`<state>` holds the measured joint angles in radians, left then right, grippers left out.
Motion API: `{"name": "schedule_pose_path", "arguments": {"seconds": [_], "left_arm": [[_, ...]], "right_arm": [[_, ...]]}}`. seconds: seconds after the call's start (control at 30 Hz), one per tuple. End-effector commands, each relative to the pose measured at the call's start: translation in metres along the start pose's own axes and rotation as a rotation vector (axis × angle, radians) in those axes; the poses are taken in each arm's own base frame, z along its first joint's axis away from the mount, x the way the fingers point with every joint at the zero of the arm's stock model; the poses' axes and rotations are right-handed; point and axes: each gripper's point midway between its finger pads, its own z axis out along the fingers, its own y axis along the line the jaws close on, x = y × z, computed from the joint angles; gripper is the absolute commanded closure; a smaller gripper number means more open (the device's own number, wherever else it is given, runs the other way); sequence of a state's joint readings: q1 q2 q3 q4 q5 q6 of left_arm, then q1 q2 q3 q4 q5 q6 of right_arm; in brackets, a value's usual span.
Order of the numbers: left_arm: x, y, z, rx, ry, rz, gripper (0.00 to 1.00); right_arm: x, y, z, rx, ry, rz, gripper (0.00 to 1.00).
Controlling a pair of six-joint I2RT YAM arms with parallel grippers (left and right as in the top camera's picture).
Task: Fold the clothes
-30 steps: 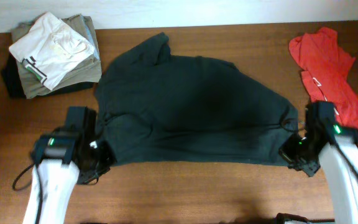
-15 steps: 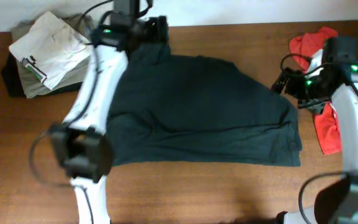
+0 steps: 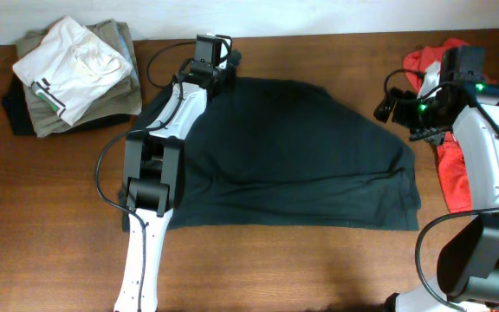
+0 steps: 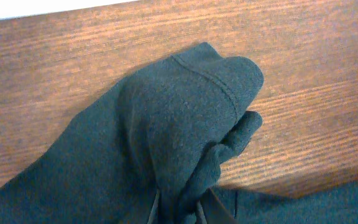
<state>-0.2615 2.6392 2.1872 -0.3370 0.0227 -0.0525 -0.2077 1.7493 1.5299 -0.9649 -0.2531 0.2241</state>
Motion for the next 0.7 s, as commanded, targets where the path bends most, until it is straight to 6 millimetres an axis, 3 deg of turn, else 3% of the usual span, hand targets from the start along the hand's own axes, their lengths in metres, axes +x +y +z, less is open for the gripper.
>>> {"name": "schedule_pose_path", "arguments": {"seconds": [0.0,0.03,0.07,0.1,0.13,0.17,0.27,0.3,0.4,0.47,0.57,0.67], "left_arm": [[0.001,0.008,0.006,-0.027,-0.009,-0.003,0.7],[0.002,0.008,0.006,-0.027,-0.003,-0.002,0.67],[0.003,0.007,0.006,-0.026,-0.001,-0.002,0.62],[0.003,0.007,0.006,-0.026,0.001,-0.002,0.55],[0.004,0.007,0.006,-0.026,0.005,-0.002,0.54],[0.005,0.007,0.006,-0.027,0.007,-0.002,0.53],[0.009,0.007,0.006,-0.027,0.025,-0.002,0.48],[0.009,0.007,0.006,-0.027,0.024,-0.002,0.48],[0.009,0.007,0.006,-0.027,0.024,-0.002,0.48],[0.008,0.007,0.006,-0.027,0.021,-0.003,0.48],[0.007,0.008,0.006,-0.027,0.017,-0.003,0.48],[0.004,0.007,0.006,-0.026,0.004,-0.002,0.48]], "right_arm": [[-0.046,0.011,0.005,-0.037,-0.166,-0.059,0.02],[-0.063,0.013,0.014,-0.053,-0.219,-0.074,0.02],[-0.074,0.01,0.036,-0.052,-0.222,-0.073,0.03],[-0.075,0.006,0.05,-0.045,-0.194,-0.058,0.03],[-0.074,-0.008,0.077,0.002,-0.135,-0.034,0.03],[-0.071,-0.016,0.088,0.037,-0.098,-0.023,0.04],[-0.049,-0.045,0.097,0.166,0.0,0.006,0.03],[-0.038,-0.051,0.101,0.148,0.056,0.028,0.11],[-0.019,-0.054,0.129,0.12,0.142,0.046,0.22],[-0.027,-0.054,0.132,0.114,0.113,0.039,0.27],[-0.02,-0.056,0.144,0.111,0.142,0.048,0.28],[-0.016,-0.047,0.149,0.051,0.163,0.054,0.47]]}}
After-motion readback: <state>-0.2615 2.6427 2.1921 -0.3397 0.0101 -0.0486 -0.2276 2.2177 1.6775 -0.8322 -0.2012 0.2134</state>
